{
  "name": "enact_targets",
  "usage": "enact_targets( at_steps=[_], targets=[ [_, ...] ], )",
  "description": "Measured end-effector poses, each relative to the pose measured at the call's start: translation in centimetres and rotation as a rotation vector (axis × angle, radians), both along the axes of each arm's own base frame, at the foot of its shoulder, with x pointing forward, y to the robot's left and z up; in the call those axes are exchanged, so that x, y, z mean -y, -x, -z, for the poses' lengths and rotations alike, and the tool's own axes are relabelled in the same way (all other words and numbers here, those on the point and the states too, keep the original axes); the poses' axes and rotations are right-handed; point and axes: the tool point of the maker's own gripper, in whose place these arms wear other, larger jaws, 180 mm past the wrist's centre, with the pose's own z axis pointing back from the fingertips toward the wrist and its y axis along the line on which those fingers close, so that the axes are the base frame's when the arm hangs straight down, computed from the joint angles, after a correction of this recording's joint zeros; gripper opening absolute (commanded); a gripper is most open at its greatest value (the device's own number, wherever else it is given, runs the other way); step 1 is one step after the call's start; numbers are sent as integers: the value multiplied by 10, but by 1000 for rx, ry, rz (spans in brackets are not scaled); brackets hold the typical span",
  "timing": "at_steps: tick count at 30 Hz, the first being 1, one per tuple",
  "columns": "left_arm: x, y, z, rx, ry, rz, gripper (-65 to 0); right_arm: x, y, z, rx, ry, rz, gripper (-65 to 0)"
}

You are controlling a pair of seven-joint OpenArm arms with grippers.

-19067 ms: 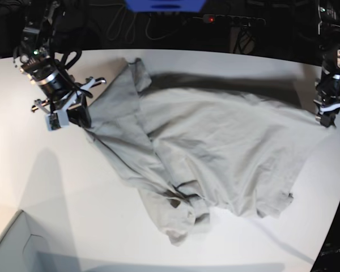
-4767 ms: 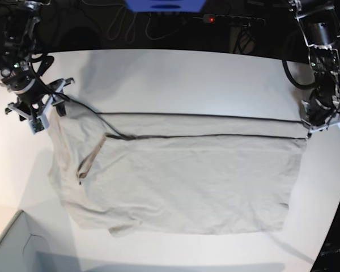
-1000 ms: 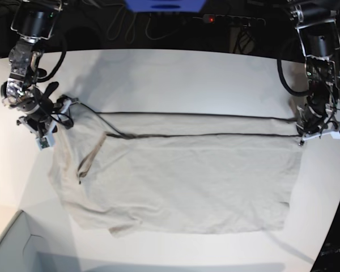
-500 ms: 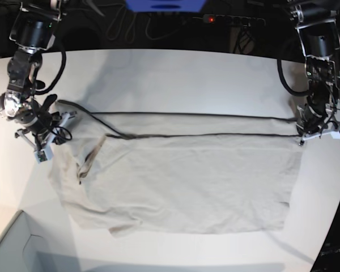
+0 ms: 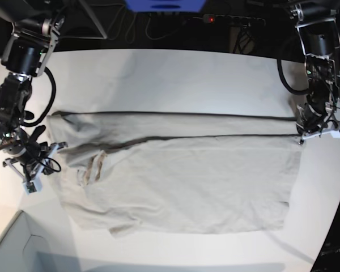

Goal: Layout the t-shirt on the table in an organized manner, then fold the t-shirt properly
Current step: 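Hold the shirt edge with both grippers and tug it taut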

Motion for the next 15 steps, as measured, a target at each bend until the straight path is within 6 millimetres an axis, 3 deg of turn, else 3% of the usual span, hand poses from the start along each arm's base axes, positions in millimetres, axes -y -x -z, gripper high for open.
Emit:
enact_targets(
  at_steps=[5,10,15],
  targets=[
    [0,0,0,0,0,0,-650,-13,9,25,-76,-21,-30,-531],
    [0,0,0,-1,0,1,-650,0,29,33,-105,17,-22,-373],
    [1,0,0,-1,3,3,-650,2,47,28,-84,42,-25,-333]
  ],
)
